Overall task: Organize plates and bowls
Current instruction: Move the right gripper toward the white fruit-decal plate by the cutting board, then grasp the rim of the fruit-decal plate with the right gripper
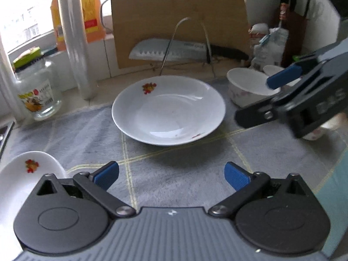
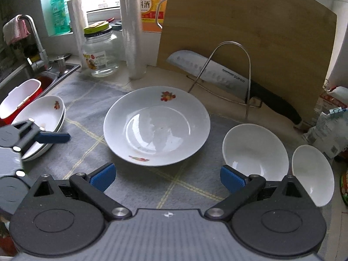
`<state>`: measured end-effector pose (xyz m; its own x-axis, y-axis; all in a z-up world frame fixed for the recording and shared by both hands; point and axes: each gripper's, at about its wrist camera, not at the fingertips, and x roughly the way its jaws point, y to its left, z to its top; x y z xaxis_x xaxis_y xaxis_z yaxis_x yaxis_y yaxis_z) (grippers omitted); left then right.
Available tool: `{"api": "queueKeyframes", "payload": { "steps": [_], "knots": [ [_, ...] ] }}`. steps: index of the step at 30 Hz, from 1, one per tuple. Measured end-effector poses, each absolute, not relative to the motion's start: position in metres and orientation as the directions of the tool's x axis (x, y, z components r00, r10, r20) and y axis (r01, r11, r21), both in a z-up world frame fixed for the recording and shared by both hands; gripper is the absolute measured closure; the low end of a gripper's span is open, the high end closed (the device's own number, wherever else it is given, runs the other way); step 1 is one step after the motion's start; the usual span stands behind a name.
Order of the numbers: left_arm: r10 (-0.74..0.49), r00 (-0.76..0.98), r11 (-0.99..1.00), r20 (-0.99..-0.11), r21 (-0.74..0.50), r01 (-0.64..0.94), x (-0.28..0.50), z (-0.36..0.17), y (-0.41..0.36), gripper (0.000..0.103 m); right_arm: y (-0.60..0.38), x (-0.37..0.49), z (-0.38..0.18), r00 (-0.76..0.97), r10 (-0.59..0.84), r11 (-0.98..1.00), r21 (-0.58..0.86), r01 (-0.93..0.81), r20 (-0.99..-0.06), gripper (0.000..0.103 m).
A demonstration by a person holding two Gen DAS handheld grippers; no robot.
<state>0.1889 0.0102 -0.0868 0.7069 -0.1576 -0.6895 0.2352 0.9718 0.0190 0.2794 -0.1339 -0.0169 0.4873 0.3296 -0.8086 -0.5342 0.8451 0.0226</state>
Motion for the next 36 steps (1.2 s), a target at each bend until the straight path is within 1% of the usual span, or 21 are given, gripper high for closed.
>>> {"api": "queueKeyframes", "payload": {
  "steps": [10, 13, 19, 27, 36],
  "knots": [
    [-0.163, 0.650, 0.981, -0.742, -0.049, 0.190, 0.228, -0.119, 0.006, 0.001, -0.132, 0.310, -0.023, 0.448, 0.363, 0.818, 0.050, -0.572, -0.817, 0.000],
    [-0.130, 0.663, 0.983, -0.737, -0.006, 0.185, 0.234, -0.122, 0.001, 0.000, -0.130, 0.321, -0.024, 0.441, 0.368, 0.811, 0.052, -0.582, -0.819, 0.000],
    [-0.128, 0.679, 0.984, -0.723, -0.007, 0.178, 0.245, -0.123, 0.001, 0.000, -0.126, 0.347, -0.028, 0.420, 0.386, 0.786, 0.054, -0.616, -0.821, 0.000],
    [-0.129, 0.691, 0.985, -0.711, -0.009, 0.175, 0.251, -0.125, 0.002, 0.000, -0.119, 0.390, -0.038, 0.291, 0.482, 0.704, 0.167, -0.690, -0.826, 0.000],
    [-0.138, 0.702, 0.983, -0.698, -0.011, 0.182, 0.250, -0.127, 0.004, 0.000, -0.097, 0.443, -0.062, 0.165, 0.483, 0.658, 0.232, -0.716, -0.860, 0.000]
  ]
}}
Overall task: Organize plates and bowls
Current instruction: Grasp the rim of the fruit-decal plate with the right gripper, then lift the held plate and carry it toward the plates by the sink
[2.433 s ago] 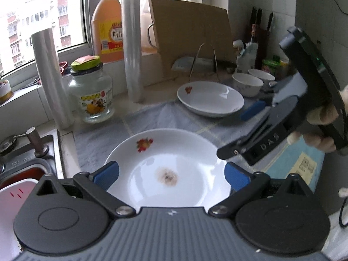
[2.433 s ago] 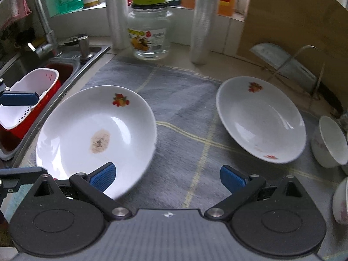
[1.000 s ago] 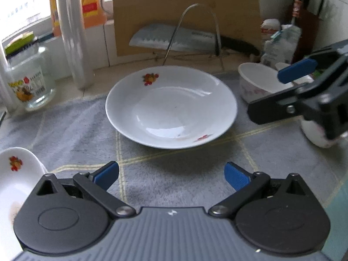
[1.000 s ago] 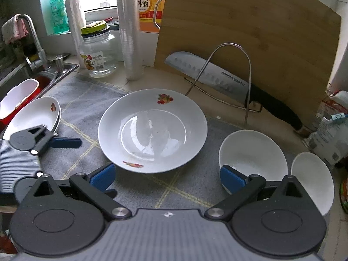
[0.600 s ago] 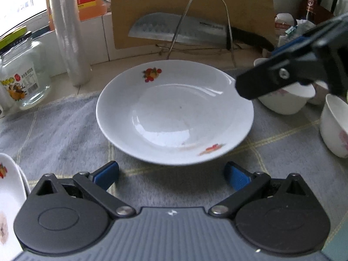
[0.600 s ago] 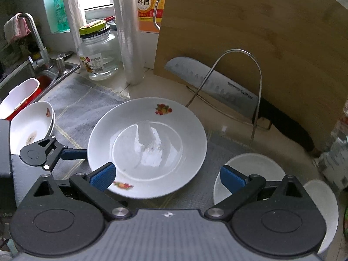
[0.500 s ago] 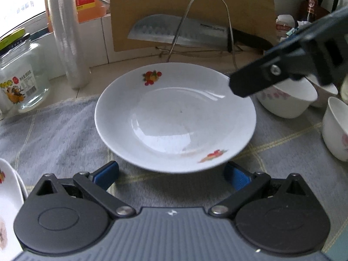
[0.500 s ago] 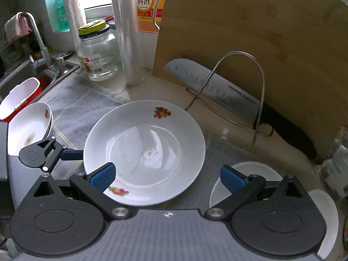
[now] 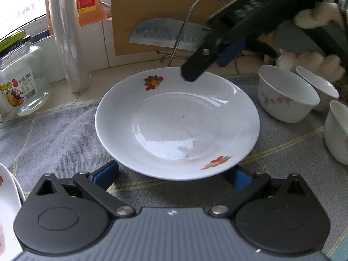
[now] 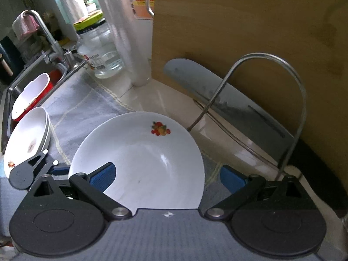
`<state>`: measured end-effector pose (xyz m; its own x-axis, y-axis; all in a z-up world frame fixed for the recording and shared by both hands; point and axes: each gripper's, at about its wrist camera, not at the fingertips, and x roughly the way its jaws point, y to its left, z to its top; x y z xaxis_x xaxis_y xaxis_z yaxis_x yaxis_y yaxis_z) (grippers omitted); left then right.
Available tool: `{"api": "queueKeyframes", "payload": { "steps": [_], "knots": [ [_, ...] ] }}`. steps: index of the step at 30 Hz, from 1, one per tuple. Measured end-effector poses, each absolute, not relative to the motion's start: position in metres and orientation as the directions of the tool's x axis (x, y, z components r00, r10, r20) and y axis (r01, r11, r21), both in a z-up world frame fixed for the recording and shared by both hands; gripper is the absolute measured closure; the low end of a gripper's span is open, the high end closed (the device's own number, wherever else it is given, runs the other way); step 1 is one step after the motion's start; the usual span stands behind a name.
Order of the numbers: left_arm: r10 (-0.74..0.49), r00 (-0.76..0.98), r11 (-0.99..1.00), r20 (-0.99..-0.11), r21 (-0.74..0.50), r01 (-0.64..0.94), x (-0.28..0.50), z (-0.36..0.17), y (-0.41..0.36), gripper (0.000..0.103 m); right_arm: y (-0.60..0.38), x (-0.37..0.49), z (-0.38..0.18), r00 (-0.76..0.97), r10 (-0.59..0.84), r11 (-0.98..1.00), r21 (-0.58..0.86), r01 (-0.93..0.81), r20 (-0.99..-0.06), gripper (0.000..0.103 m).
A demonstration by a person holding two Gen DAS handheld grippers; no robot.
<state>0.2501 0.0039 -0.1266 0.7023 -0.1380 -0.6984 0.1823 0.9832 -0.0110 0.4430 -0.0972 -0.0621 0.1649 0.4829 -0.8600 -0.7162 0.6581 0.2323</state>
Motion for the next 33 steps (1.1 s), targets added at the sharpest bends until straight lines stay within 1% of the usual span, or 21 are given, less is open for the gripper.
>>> {"api": "queueKeyframes", "payload": {
  "steps": [8, 11, 15, 20, 33],
  "knots": [
    [-0.142, 0.699, 0.982, -0.701, -0.013, 0.186, 0.249, -0.125, 0.005, 0.000, -0.069, 0.450, -0.080, 0.113, 0.448, 0.595, 0.202, -0.778, -0.887, 0.000],
    [-0.140, 0.703, 0.983, -0.697, -0.012, 0.185, 0.248, -0.125, 0.006, 0.000, -0.065, 0.454, -0.084, 0.097, 0.454, 0.586, 0.215, -0.782, -0.886, 0.000],
    [-0.137, 0.705, 0.984, -0.696, -0.011, 0.180, 0.248, -0.125, 0.006, 0.000, -0.061, 0.456, -0.084, 0.063, 0.476, 0.561, 0.247, -0.790, -0.877, 0.000],
    [-0.145, 0.706, 0.982, -0.693, -0.012, 0.190, 0.246, -0.126, 0.006, 0.000, -0.056, 0.459, -0.083, 0.051, 0.474, 0.549, 0.249, -0.798, -0.879, 0.000],
    [-0.153, 0.705, 0.979, -0.692, -0.009, 0.204, 0.243, -0.124, 0.007, 0.000, -0.045, 0.460, -0.088, -0.009, 0.417, 0.493, 0.235, -0.838, -0.909, 0.000]
  ]
}}
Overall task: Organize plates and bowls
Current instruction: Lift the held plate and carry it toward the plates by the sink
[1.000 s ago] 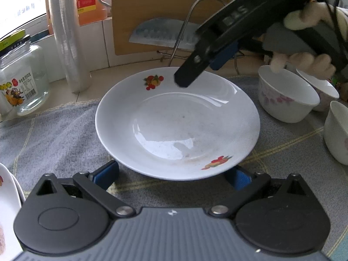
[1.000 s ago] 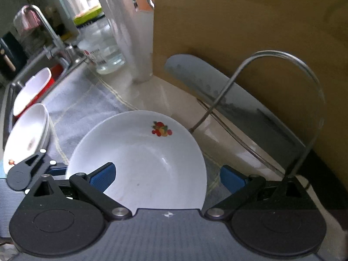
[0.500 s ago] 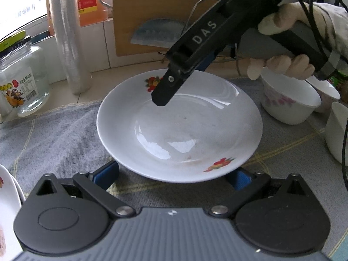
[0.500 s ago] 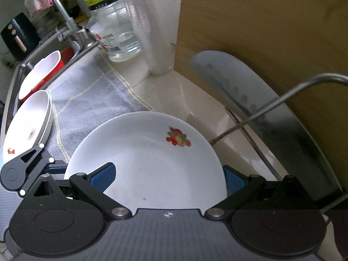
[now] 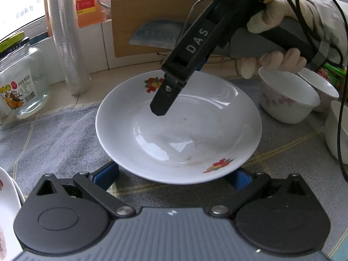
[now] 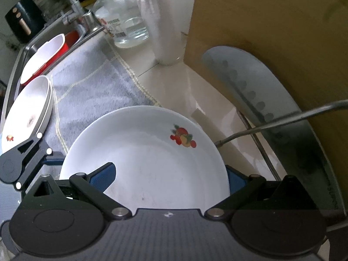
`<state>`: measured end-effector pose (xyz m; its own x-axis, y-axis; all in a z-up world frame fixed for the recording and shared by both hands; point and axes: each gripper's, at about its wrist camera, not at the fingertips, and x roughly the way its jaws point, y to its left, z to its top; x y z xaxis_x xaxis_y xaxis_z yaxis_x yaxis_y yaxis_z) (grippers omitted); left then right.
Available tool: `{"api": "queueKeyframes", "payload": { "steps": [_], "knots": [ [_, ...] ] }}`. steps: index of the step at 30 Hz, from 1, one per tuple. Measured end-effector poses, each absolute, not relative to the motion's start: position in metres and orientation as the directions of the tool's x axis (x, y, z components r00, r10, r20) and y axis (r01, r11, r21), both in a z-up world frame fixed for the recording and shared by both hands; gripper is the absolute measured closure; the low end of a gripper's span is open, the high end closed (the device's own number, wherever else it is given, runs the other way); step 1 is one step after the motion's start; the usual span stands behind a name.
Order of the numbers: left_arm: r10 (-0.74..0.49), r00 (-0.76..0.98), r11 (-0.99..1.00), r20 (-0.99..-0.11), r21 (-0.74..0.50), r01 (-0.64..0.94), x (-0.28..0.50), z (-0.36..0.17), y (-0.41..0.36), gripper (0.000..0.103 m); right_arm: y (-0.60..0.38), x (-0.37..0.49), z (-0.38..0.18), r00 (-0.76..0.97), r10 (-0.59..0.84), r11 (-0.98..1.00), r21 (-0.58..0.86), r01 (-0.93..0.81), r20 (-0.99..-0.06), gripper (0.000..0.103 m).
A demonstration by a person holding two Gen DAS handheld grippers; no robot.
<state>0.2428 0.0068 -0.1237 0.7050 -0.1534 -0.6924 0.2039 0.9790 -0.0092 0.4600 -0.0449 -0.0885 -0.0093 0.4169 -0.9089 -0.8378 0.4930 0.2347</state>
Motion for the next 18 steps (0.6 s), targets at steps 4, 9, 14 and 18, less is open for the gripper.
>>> {"api": "queueKeyframes", "payload": {
  "steps": [4, 9, 14, 18],
  "knots": [
    [-0.157, 0.704, 0.977, -0.692, -0.003, 0.215, 0.244, -0.123, 0.007, 0.000, -0.045, 0.461, -0.089, -0.016, 0.417, 0.491, 0.240, -0.838, -0.909, 0.000],
    [-0.141, 0.722, 0.970, -0.678, 0.052, 0.239, 0.240, -0.119, 0.001, 0.000, -0.047, 0.463, -0.088, -0.032, 0.430, 0.483, 0.260, -0.836, -0.902, 0.000],
    [-0.141, 0.717, 0.968, -0.683, 0.058, 0.246, 0.240, -0.117, 0.001, 0.000, -0.053, 0.469, -0.085, -0.073, 0.456, 0.494, 0.321, -0.808, -0.887, 0.000],
    [-0.143, 0.717, 0.966, -0.682, 0.061, 0.250, 0.238, -0.116, 0.003, 0.000, -0.054, 0.470, -0.085, -0.096, 0.454, 0.491, 0.338, -0.802, -0.886, 0.000]
  ]
}}
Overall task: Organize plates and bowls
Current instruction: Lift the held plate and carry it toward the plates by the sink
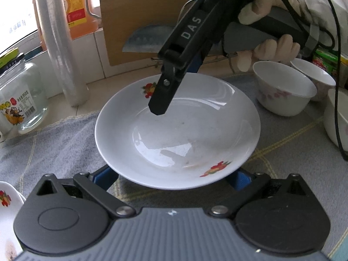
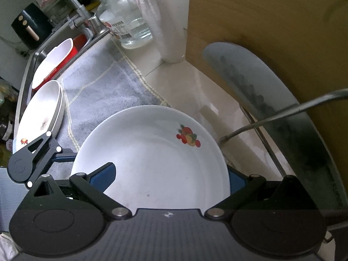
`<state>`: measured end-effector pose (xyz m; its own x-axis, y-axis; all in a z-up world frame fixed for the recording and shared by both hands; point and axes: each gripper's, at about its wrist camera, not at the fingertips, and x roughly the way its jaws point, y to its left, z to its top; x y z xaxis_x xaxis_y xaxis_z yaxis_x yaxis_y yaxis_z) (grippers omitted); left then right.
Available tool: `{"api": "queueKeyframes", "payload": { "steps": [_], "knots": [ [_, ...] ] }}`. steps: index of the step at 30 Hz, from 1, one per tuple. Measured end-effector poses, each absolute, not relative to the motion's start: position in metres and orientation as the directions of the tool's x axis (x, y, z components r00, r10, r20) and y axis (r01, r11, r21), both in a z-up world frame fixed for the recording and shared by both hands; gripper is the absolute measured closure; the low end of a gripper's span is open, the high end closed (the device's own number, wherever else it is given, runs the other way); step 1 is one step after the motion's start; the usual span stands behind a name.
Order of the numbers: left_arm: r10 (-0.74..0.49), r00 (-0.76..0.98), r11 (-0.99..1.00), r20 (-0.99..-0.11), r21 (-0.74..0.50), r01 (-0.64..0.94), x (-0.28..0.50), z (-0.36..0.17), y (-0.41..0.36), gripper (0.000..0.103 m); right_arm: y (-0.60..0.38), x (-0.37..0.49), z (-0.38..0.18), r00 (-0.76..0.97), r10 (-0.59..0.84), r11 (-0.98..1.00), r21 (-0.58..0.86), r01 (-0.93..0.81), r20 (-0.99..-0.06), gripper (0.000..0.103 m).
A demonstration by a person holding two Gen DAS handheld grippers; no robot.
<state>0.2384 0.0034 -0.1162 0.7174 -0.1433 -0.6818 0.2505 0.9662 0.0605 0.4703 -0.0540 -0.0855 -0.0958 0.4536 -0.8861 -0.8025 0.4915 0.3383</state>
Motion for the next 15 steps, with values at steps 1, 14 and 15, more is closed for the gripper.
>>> {"api": "queueKeyframes", "payload": {
  "steps": [1, 14, 15],
  "knots": [
    [-0.142, 0.718, 0.965, -0.681, 0.065, 0.253, 0.2382, -0.1159, 0.0033, 0.000, -0.0532, 0.4705, -0.0860, -0.097, 0.451, 0.491, 0.338, -0.803, -0.887, 0.000],
    [-0.145, 0.714, 0.966, -0.685, 0.058, 0.252, 0.2344, -0.1127, 0.0043, 0.000, -0.0511, 0.4669, -0.0861, -0.101, 0.457, 0.493, 0.346, -0.798, -0.884, 0.000],
    [-0.145, 0.712, 0.966, -0.687, 0.058, 0.252, 0.2345, -0.1123, 0.0045, 0.000, -0.0512, 0.4659, -0.0852, -0.100, 0.458, 0.493, 0.345, -0.799, -0.883, 0.000]
  ]
}}
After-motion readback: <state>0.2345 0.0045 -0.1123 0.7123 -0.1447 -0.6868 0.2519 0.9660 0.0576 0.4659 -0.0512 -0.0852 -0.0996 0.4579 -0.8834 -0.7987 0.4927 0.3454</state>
